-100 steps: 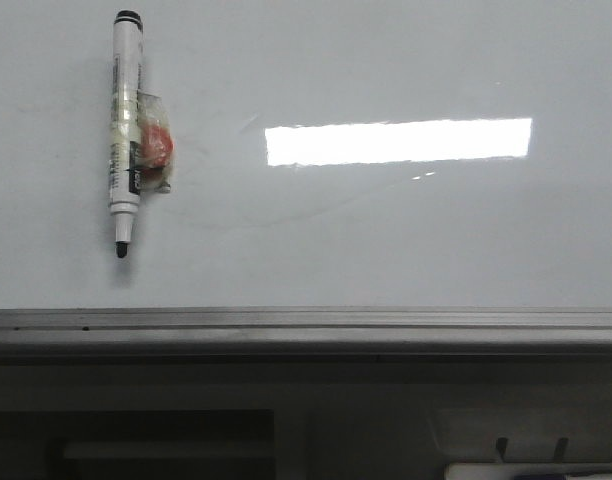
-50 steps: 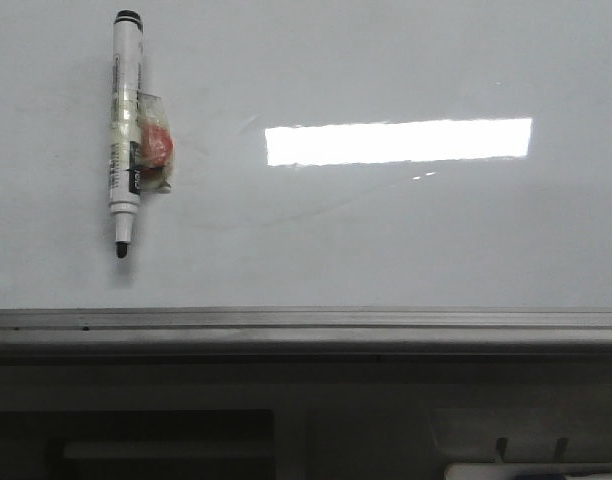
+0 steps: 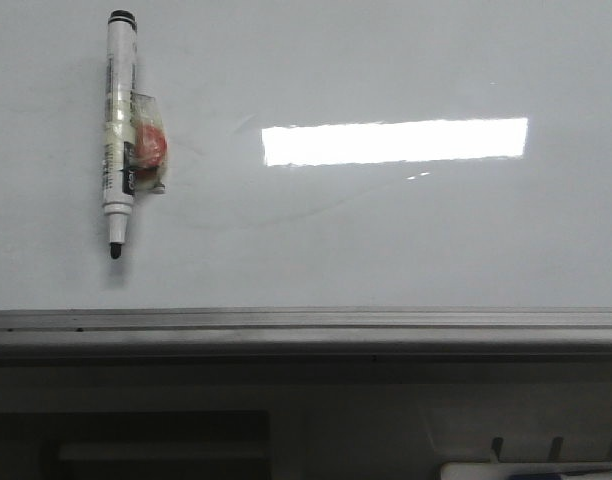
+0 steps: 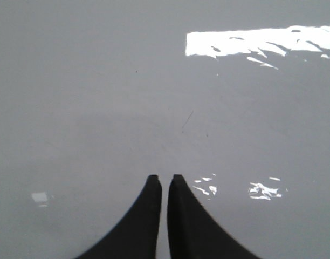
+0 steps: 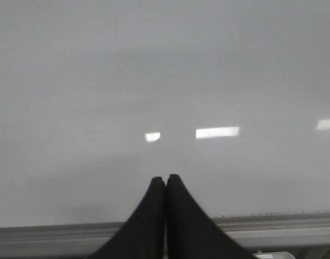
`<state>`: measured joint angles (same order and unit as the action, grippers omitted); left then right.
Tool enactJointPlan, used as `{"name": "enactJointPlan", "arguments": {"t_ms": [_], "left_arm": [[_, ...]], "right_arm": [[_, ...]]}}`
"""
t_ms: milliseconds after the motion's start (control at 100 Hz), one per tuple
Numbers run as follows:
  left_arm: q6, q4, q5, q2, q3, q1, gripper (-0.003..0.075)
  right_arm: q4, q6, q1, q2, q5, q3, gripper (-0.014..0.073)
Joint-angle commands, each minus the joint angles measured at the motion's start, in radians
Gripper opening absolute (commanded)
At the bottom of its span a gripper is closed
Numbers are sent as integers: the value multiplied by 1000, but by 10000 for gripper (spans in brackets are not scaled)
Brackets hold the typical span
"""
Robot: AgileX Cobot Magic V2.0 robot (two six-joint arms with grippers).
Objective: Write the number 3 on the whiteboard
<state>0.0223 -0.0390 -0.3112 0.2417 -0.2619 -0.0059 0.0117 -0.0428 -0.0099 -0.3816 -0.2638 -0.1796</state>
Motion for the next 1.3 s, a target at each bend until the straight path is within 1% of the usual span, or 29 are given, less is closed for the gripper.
{"name": "enactJointPlan", "arguments": {"t_ms": [0, 100, 110, 120, 180, 280, 400, 490, 610, 650, 660, 750, 860, 910, 1000, 1140, 1230, 1290], "left_arm": [[4, -4, 74, 37, -32, 1, 137], [4, 12, 149, 59, -32, 1, 333], [4, 12, 154, 63, -32, 1, 333], [4, 15, 166, 65, -32, 1, 358], [4, 28, 212, 75, -28, 1, 388], [4, 28, 242, 92, -28, -1, 388], [-10, 28, 269, 108, -34, -59, 389], [-51, 28, 311, 127, -35, -149, 389], [-50, 28, 363, 190, -35, -292, 389], [-50, 33, 383, 226, -35, -353, 389], [-50, 31, 387, 226, -35, -353, 389], [-48, 77, 441, 304, -35, -461, 389], [-48, 183, 482, 419, -35, -581, 389], [-48, 207, 499, 462, -35, -618, 389], [-48, 232, 573, 557, -35, -702, 389], [-48, 309, 649, 666, -35, -764, 389], [-48, 316, 681, 725, -40, -779, 391], [-48, 316, 718, 748, -43, -793, 406]], "right_arm": [[55, 2, 0, -43, 39, -59, -49], [72, 2, 0, -54, 28, -52, -49], [72, 2, 0, -55, 28, -49, -49], [72, 2, 0, -55, 28, -50, -49], [72, 2, 0, -56, 32, -48, -49], [74, 2, 0, -56, 43, -51, -49], [74, 2, 0, -56, 22, -71, -49], [74, 2, 3, -56, 11, -80, -49], [74, 2, 5, -56, 3, -81, -49], [74, 2, 5, -56, 3, -81, -49], [74, 2, 5, -56, 3, -81, -49], [74, 2, 5, -56, 3, -81, -49], [74, 2, 5, -56, -2, -81, -49], [74, 2, 5, -56, -2, -81, -49], [74, 2, 5, -56, -2, -81, -49], [74, 2, 5, -56, -2, -81, -49], [74, 2, 5, -56, -2, -81, -49], [74, 2, 5, -56, -2, -81, -49]]}}
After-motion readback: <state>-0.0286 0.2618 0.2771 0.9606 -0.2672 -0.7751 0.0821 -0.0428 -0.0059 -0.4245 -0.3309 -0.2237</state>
